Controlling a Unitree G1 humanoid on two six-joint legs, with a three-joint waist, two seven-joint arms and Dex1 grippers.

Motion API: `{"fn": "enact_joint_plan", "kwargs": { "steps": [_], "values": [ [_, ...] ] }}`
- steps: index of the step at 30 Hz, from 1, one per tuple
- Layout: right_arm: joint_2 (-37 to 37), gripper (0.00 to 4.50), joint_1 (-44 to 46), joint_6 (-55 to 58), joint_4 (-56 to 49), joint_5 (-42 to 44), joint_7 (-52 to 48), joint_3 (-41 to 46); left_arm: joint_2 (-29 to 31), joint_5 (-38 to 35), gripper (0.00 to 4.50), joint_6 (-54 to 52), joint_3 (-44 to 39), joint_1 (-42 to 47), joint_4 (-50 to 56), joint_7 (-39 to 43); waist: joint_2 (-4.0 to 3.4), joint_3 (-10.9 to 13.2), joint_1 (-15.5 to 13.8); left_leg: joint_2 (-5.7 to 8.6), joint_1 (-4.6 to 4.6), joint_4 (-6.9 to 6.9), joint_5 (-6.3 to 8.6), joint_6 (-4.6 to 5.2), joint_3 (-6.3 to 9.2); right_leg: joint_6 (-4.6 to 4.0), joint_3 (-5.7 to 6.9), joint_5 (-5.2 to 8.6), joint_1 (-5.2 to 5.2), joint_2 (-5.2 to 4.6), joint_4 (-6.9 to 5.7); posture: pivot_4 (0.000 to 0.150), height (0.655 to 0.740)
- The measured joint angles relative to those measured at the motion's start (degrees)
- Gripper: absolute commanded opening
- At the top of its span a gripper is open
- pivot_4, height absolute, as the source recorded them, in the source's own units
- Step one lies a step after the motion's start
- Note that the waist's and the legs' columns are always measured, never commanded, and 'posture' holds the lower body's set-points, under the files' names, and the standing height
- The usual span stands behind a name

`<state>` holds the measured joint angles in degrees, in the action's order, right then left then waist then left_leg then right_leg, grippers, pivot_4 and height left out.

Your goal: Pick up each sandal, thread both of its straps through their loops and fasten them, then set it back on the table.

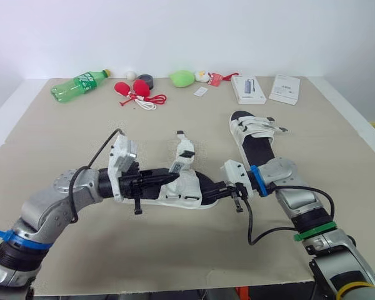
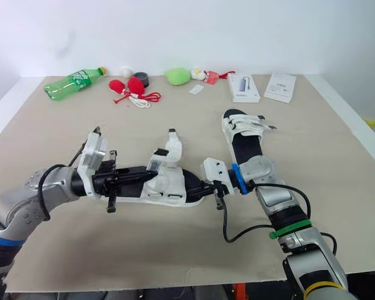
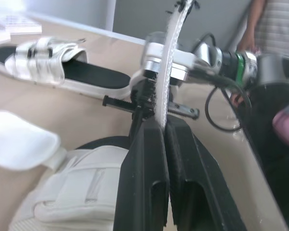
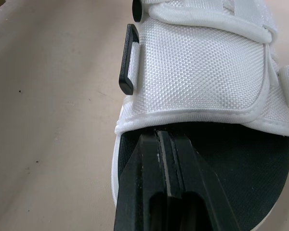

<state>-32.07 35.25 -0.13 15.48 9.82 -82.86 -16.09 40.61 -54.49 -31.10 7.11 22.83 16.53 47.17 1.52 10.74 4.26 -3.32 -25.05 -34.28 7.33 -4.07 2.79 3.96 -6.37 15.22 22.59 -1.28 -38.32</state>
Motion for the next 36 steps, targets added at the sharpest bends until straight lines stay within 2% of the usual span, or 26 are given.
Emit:
{"fn": "enact_joint_plan", "kwargs": {
  "steps": [7,18,28,29,31,32,34,36],
  "values": [
    [0.06,0.00,0.06,0.02,0.05,-0.05,0.37,-0.02,-6.16,3.32,0.09,-3.20,-0.95,3.84,-7.48,-4.34,0.00,0.00,-0.03,0.02,-0.01,-0.05,0.00,-0.01,0.03,0.10,0.00,-0.08,-0.04,0.00,0.01,0.150,0.7400],
    [-0.02,0.00,-0.03,0.05,-0.06,-0.05,0.56,-0.02,-8.90,12.82,0.09,-2.34,-0.88,2.97,-10.88,-2.79,0.00,0.00,-0.03,0.03,-0.01,-0.05,-0.01,-0.02,0.03,0.08,0.00,-0.08,-0.05,-0.01,0.02,0.150,0.7400],
    [-0.19,0.00,-0.43,0.00,-0.54,-0.05,0.72,0.01,-10.44,18.27,0.09,-1.16,-0.82,2.68,-13.15,-0.40,0.01,-0.01,-0.03,0.04,0.00,-0.05,-0.01,-0.02,0.03,0.06,0.00,-0.06,-0.06,-0.02,0.03,0.150,0.7400],
    [-0.22,0.00,-0.44,0.00,-0.56,-0.05,0.74,0.01,-10.59,19.10,0.63,-0.89,-0.80,2.63,-13.84,-0.16,0.01,-0.01,-0.03,0.04,0.00,-0.05,-0.01,-0.02,0.03,0.05,0.00,-0.06,-0.06,-0.01,0.03,0.150,0.7400],
    [-0.23,0.00,-0.44,0.00,-0.57,-0.06,0.75,0.01,-10.66,20.27,1.15,-0.26,-0.89,2.68,-14.96,-0.30,0.01,-0.01,-0.03,0.04,0.00,-0.06,-0.01,-0.02,0.03,0.05,0.00,-0.06,-0.06,-0.02,0.03,0.150,0.7400],
    [-0.25,0.00,-0.44,-0.01,-0.57,-0.05,0.71,0.01,-10.74,21.49,1.80,0.53,-1.11,2.70,-16.08,-0.42,0.01,-0.01,-0.03,0.04,0.00,-0.05,-0.01,-0.02,0.03,0.06,0.00,-0.06,-0.07,-0.02,0.04,0.150,0.7400],
    [-0.33,0.00,-0.44,-0.04,-0.59,-0.05,0.63,0.01,-10.74,22.97,2.44,2.04,-1.30,2.90,-16.56,-0.41,0.01,-0.01,-0.04,0.04,-0.01,-0.05,-0.01,-0.02,0.03,0.06,0.00,-0.07,-0.07,-0.02,0.05,0.150,0.7400],
    [-0.39,0.00,-0.43,-0.09,-0.59,-0.05,0.61,0.01,-10.50,25.19,2.44,4.86,-1.62,3.69,-17.30,-0.21,0.01,-0.01,-0.05,0.04,-0.01,-0.05,-0.01,-0.02,0.03,0.07,0.00,-0.07,-0.06,-0.02,0.06,0.150,0.7400]
  ]
}}
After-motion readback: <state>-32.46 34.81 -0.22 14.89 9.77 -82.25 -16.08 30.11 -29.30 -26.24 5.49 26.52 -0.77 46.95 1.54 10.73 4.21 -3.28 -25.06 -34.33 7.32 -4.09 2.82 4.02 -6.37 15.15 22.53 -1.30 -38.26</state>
